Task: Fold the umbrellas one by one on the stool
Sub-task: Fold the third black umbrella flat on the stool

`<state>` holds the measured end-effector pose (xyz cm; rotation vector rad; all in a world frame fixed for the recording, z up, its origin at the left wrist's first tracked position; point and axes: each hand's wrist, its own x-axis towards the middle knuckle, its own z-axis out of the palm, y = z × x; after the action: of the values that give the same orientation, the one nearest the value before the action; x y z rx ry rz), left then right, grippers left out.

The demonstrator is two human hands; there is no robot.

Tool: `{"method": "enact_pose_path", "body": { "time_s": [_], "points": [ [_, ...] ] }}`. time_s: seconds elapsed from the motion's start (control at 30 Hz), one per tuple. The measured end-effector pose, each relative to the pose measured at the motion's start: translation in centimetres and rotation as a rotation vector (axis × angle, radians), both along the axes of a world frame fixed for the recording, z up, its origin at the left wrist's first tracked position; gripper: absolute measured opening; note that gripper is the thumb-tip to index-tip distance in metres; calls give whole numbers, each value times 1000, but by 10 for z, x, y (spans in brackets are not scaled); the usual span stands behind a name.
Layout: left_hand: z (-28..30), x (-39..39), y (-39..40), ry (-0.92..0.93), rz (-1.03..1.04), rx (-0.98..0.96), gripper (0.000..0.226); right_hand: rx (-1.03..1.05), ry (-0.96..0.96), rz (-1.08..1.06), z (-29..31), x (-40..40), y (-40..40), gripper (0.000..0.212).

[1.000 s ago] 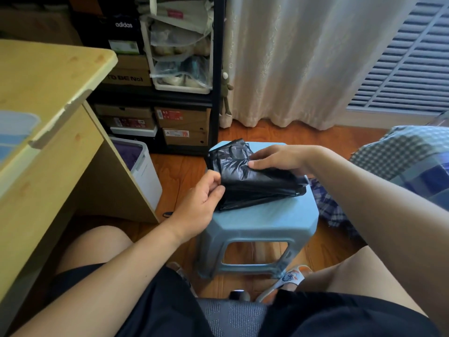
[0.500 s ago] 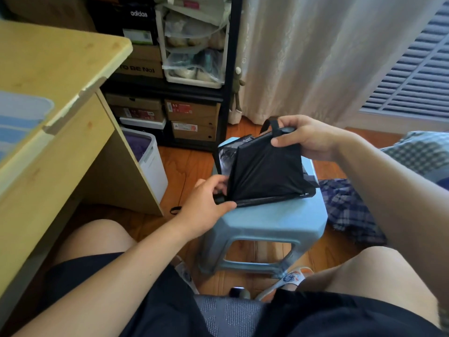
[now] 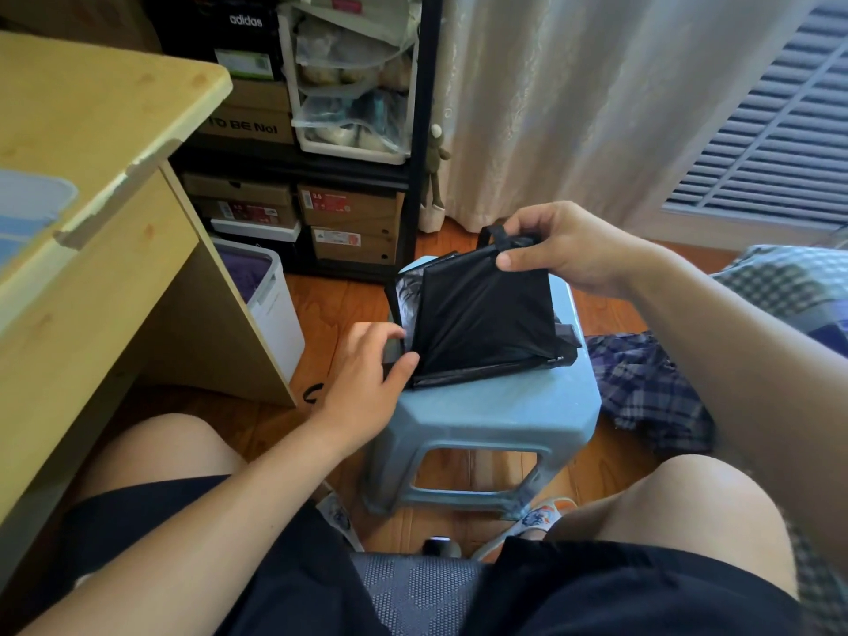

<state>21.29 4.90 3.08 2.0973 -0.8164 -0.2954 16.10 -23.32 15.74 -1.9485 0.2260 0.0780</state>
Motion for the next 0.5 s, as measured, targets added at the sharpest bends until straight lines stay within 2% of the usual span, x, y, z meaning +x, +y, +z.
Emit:
{"method": "enact_pose_path", "body": {
  "time_s": [0.07, 0.13, 0.17, 0.23, 0.33, 0.5],
  "points": [
    [1, 3, 9, 103, 20, 180, 35, -34, -4, -4, 2, 1, 0, 5],
    [4, 6, 19, 205, -55, 347, 35, -53, -7, -6, 3, 2, 0, 9],
    [5, 8, 23, 243, -95, 370, 31, -67, -4, -2, 4, 3, 0, 10],
    [8, 13, 27, 271, -156, 343, 17, -105, 15, 13, 5, 7, 1, 10],
    [12, 23, 29, 192, -202, 279, 2, -211, 41, -4, -1, 17, 0, 22],
    [15, 30, 31, 193, -216, 143, 23, -355, 173, -56, -23, 32, -2, 22]
  ]
}}
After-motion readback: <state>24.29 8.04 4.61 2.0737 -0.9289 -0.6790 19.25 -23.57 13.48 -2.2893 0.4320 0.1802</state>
